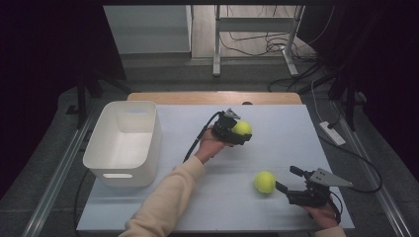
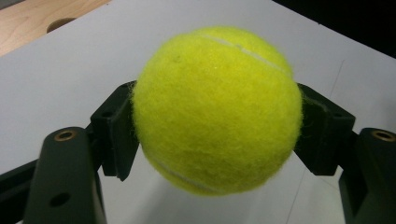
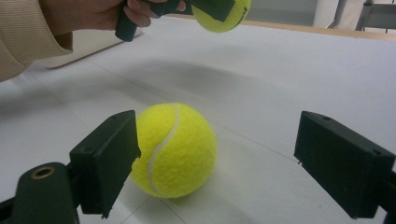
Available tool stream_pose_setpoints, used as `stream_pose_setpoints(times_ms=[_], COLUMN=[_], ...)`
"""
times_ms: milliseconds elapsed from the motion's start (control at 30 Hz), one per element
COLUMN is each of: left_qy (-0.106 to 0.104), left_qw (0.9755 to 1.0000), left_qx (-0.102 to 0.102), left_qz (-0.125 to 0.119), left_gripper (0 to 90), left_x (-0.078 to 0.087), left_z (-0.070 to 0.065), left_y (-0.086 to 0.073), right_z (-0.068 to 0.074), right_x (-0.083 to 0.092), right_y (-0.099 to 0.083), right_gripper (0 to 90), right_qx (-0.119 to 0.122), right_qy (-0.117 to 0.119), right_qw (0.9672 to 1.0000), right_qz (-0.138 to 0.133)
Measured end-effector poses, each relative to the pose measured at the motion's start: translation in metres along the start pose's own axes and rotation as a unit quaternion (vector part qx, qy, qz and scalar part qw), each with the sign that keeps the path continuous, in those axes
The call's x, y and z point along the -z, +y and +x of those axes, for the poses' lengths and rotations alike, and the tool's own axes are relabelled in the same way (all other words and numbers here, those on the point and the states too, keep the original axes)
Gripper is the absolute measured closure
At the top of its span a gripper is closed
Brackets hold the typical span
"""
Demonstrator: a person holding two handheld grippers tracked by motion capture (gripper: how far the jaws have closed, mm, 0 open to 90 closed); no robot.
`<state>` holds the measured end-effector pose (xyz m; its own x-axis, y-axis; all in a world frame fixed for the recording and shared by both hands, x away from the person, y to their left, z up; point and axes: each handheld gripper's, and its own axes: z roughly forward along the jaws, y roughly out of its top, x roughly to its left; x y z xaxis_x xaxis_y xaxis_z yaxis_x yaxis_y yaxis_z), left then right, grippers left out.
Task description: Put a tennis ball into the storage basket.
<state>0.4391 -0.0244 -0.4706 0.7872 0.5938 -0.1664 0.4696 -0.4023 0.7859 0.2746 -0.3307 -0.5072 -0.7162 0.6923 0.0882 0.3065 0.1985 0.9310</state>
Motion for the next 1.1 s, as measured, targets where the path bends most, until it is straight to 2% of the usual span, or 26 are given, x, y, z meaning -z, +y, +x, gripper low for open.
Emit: stream_pose_setpoints(times_ms=[200, 533, 733, 867, 1100], left_qy=[0.001, -0.002, -0.002, 0.004, -0.002], left_qw=[0.9999, 0.9998, 0.9996, 0.9994, 0.9993], left_qx=[-0.009, -0.010, -0.021, -0.022, -0.012], left_qz=[-0.005, -0.014, -0.020, -0.027, -0.034], left_gripper=[27.4, 27.5, 27.4, 27.5, 27.4], left_x=[0.008, 0.020, 0.030, 0.037, 0.045], left_z=[-0.002, -0.004, -0.008, -0.009, -0.008], left_y=[0.002, 0.003, 0.005, 0.006, 0.002], right_z=[0.000, 0.000, 0.000, 0.000, 0.000], right_x=[0.000, 0.000, 0.000, 0.000, 0.000], right_y=[0.000, 0.000, 0.000, 0.000, 0.001], right_gripper=[13.9, 13.9, 13.9, 13.9, 13.9], right_qx=[0.000, -0.002, -0.002, -0.002, -0.002], right_qy=[0.000, -0.001, -0.001, -0.002, -0.002], right_qw=[1.0000, 1.0000, 1.0000, 1.0000, 1.0000], right_qz=[0.001, 0.000, -0.001, -0.001, 0.000])
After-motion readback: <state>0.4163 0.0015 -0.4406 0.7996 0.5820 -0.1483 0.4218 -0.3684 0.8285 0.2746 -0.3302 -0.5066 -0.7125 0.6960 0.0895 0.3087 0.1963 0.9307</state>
